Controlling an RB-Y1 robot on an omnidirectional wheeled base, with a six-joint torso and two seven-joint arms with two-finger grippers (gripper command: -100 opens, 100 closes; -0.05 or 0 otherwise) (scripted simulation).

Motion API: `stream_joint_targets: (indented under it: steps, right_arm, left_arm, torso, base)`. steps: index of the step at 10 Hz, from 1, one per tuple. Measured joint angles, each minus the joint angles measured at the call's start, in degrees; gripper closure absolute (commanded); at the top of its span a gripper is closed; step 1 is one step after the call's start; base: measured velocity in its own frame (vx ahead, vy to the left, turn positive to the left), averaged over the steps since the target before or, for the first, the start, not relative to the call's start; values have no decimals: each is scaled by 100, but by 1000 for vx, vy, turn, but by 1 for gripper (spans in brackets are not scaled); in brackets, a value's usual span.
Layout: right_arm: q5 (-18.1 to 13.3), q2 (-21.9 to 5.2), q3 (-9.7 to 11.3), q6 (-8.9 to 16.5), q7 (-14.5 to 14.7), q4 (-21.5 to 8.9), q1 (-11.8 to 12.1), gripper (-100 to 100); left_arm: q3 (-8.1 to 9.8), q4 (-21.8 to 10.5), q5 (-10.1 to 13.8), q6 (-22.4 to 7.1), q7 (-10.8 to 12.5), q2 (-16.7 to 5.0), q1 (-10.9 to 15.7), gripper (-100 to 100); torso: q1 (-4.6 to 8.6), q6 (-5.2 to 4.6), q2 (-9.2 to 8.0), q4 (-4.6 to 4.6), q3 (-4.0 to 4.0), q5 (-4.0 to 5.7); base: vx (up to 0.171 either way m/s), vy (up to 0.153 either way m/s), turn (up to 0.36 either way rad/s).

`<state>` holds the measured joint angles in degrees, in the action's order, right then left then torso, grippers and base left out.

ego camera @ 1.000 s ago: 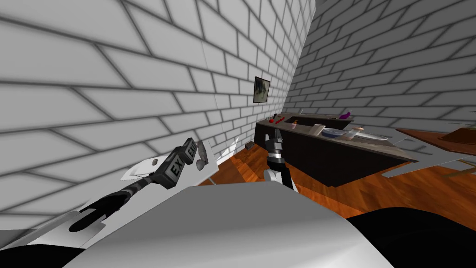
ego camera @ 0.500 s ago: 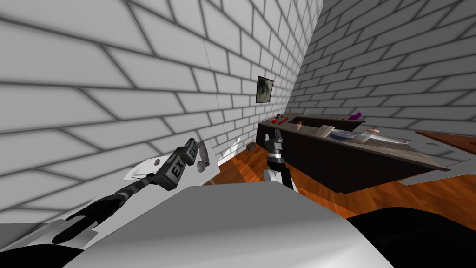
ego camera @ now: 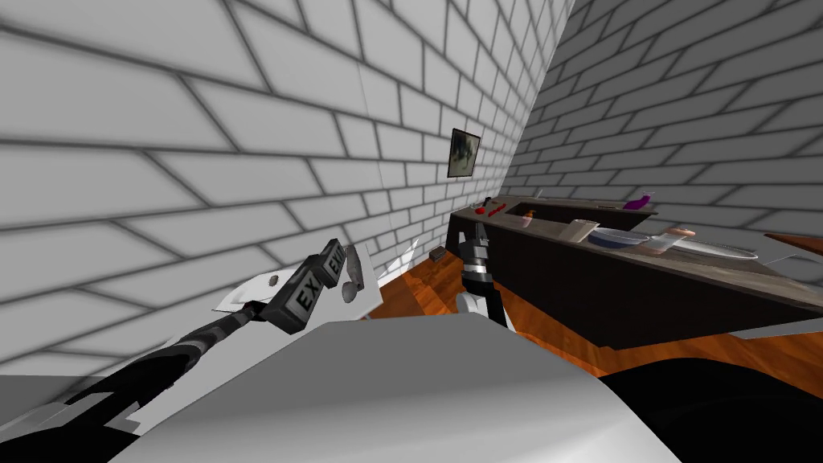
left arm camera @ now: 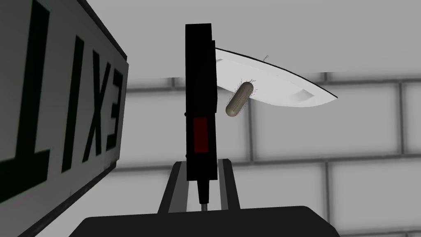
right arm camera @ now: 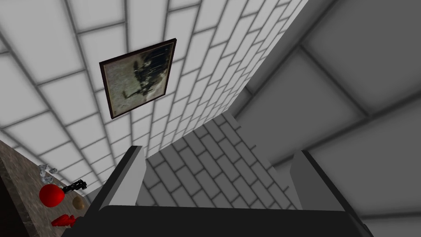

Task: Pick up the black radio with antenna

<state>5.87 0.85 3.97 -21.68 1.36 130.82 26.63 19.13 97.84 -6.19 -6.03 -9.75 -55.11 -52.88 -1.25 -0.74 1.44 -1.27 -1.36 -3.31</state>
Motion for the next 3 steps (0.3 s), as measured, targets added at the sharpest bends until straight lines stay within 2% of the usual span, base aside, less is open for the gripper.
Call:
stream_joint_targets:
  steps: [2, 3]
  right_arm:
    - [0, 0, 0, 0, 0, 0, -1, 0]
    - [0, 0, 1, 0, 0, 0, -1, 0]
  left_arm:
    - [94, 295, -25, -8, -33, 50, -191, 100]
    - [95, 317, -27, -2, -36, 54, -196, 0]
  torso:
    - [11, -9, -17, 3, 9, -2]
    - [10, -6, -21, 4, 11, -1]
  base:
    - [0, 2, -8]
    - [0, 0, 0]
